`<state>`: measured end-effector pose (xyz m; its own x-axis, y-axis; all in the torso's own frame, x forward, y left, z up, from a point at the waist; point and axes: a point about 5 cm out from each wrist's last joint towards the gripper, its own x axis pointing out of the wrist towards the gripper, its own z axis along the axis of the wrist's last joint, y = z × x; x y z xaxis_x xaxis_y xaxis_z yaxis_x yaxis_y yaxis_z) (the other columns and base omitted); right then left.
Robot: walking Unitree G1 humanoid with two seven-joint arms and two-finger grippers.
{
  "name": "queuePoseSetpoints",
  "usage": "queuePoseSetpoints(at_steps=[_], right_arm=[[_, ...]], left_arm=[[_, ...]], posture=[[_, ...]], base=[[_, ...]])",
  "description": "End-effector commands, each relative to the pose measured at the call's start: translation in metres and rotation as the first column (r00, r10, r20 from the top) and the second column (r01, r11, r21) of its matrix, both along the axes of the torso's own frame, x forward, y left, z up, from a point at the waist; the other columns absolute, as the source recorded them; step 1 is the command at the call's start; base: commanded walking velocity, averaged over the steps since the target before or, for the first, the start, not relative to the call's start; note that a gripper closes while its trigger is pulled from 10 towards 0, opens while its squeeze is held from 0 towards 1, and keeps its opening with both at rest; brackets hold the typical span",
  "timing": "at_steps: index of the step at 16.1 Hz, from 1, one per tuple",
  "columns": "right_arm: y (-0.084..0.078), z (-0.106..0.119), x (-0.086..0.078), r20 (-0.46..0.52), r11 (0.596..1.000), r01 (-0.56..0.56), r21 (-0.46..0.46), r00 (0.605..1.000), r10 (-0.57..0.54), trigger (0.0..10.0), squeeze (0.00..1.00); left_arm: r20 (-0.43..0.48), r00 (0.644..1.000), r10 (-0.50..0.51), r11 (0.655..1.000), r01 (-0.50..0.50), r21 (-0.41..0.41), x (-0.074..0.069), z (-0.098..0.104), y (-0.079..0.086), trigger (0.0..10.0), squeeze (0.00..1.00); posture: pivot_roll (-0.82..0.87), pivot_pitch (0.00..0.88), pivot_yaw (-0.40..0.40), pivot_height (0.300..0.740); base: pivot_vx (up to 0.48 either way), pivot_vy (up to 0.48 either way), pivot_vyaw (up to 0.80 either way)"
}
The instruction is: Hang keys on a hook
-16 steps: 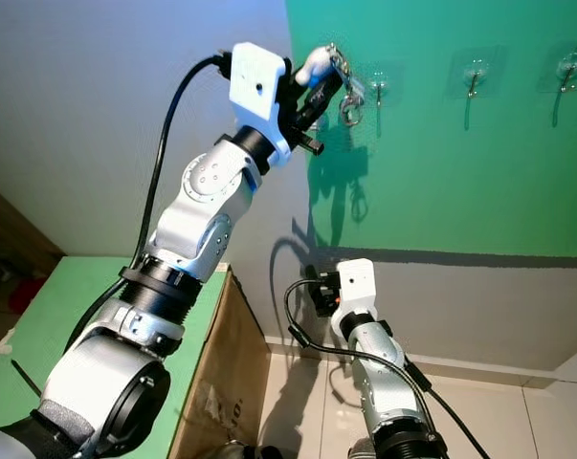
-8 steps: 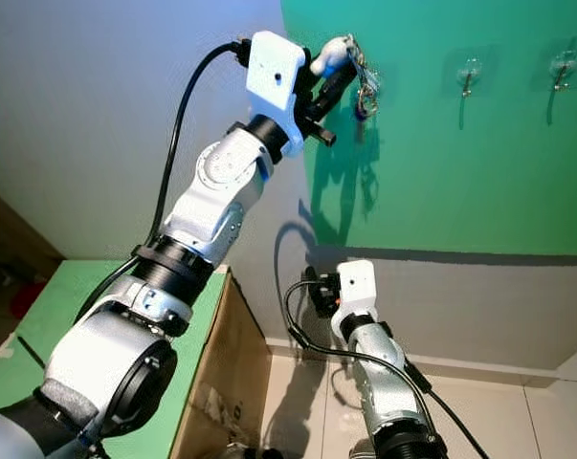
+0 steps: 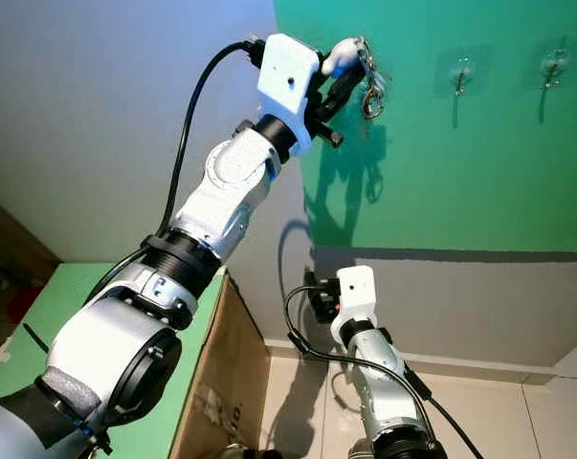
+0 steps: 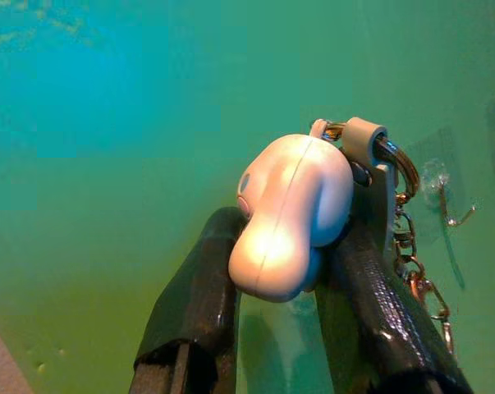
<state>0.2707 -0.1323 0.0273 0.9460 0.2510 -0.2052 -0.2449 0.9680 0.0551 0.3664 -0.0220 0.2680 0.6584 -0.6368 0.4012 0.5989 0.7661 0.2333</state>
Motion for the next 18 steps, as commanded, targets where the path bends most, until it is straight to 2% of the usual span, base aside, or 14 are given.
queuePoseSetpoints(at_steps=[1, 3, 6, 7, 9, 10, 11, 13, 14, 15, 16, 18], right_arm=[[0.006, 0.003, -0.001, 0.019, 1.0, -0.01, 0.006, 1.0, 0.009, 10.0, 0.0], [0.005, 0.002, -0.002, 0.015, 1.0, -0.01, 0.006, 1.0, 0.01, 10.0, 0.0], [0.006, 0.002, -0.003, 0.016, 1.0, -0.012, 0.006, 1.0, 0.012, 10.0, 0.0], [0.009, 0.012, 0.002, 0.045, 1.0, -0.011, 0.029, 0.999, 0.009, 10.0, 0.0], [0.009, 0.019, 0.009, 0.066, 0.999, 0.001, 0.043, 0.998, -0.003, 10.0, 0.0], [0.009, 0.019, 0.01, 0.065, 0.999, 0.003, 0.042, 0.998, -0.006, 10.0, 0.0], [0.007, 0.021, 0.014, 0.058, 0.999, 0.013, 0.049, 0.998, -0.016, 10.0, 0.0], [0.007, 0.025, 0.021, 0.052, 0.998, 0.017, 0.056, 0.998, -0.02, 10.0, 0.0], [0.01, 0.033, 0.032, 0.046, 0.999, 0.009, 0.033, 0.999, -0.011, 10.0, 0.0], [0.013, 0.04, 0.038, 0.053, 1.0, 0.0, 0.023, 0.999, -0.001, 10.0, 0.0], [0.016, 0.054, 0.046, 0.083, 0.999, -0.018, 0.051, 0.996, 0.013, 10.0, 0.0], [0.023, 0.072, 0.054, 0.107, 0.993, -0.096, 0.067, 0.99, 0.089, 10.0, 0.0]], left_arm=[[0.043, 0.999, -0.015, 1.0, 0.015, 0.005, -0.004, 0.008, -0.01, 0.0, 0.0], [0.092, 0.996, 0.008, 0.999, -0.01, 0.031, -0.004, 0.008, -0.007, 0.0, 0.0], [0.005, 1.0, 0.001, 0.997, -0.001, -0.071, 0.002, 0.013, 0.0, 0.0, 0.0], [-0.081, 0.997, -0.014, 0.99, 0.002, -0.139, 0.007, 0.015, 0.015, 0.0, 0.0], [-0.151, 0.987, -0.056, 0.988, 0.033, -0.149, 0.008, 0.015, 0.04, 0.0, 0.0], [-0.167, 0.983, -0.078, 0.986, 0.051, -0.158, 0.007, 0.014, 0.045, 0.0, 0.0], [-0.181, 0.976, -0.124, 0.99, 0.109, -0.094, -0.001, 0.009, 0.059, 0.0, 0.0], [-0.209, 0.96, -0.184, 0.982, 0.19, 0.006, -0.016, 0.0, 0.07, 0.0, 0.0], [-0.237, 0.949, -0.21, 0.974, 0.224, 0.035, -0.026, -0.004, 0.075, 0.0, 0.0], [-0.247, 0.944, -0.218, 0.973, 0.231, 0.026, -0.028, -0.004, 0.078, 0.0, 0.0], [-0.266, 0.94, -0.213, 0.975, 0.223, 0.006, -0.029, -0.006, 0.081, 0.0, 0.0], [-0.295, 0.934, -0.2, 0.978, 0.21, 0.002, -0.033, -0.008, 0.084, 0.0, 0.0]], posture=[[-0.3, 0.023, 0.238, 0.74], [-0.3, 0.024, 0.236, 0.74], [-0.29, 0.023, 0.233, 0.74], [-0.29, 0.02, 0.234, 0.74], [-0.28, 0.011, 0.232, 0.74], [-0.28, 0.011, 0.232, 0.74], [-0.26, 0.0, 0.217, 0.74], [-0.23, 0.0, 0.199, 0.74], [-0.22, 0.0, 0.195, 0.74], [-0.21, 0.0, 0.187, 0.74], [-0.21, 0.0, 0.182, 0.74], [-0.21, 0.0, 0.177, 0.74]], base=[[0.0, 0.0, 0.0], [0.0, 0.0, 0.0], [0.0, 0.0, 0.0], [0.0, 0.0, 0.0], [0.0, 0.0, 0.0], [0.0, 0.0, 0.0], [0.0, 0.0, 0.0], [0.0, 0.0, 0.0], [0.0, 0.0, 0.0], [0.0, 0.0, 0.0], [0.0, 0.0, 0.0], [0.0, 0.0, 0.0]])
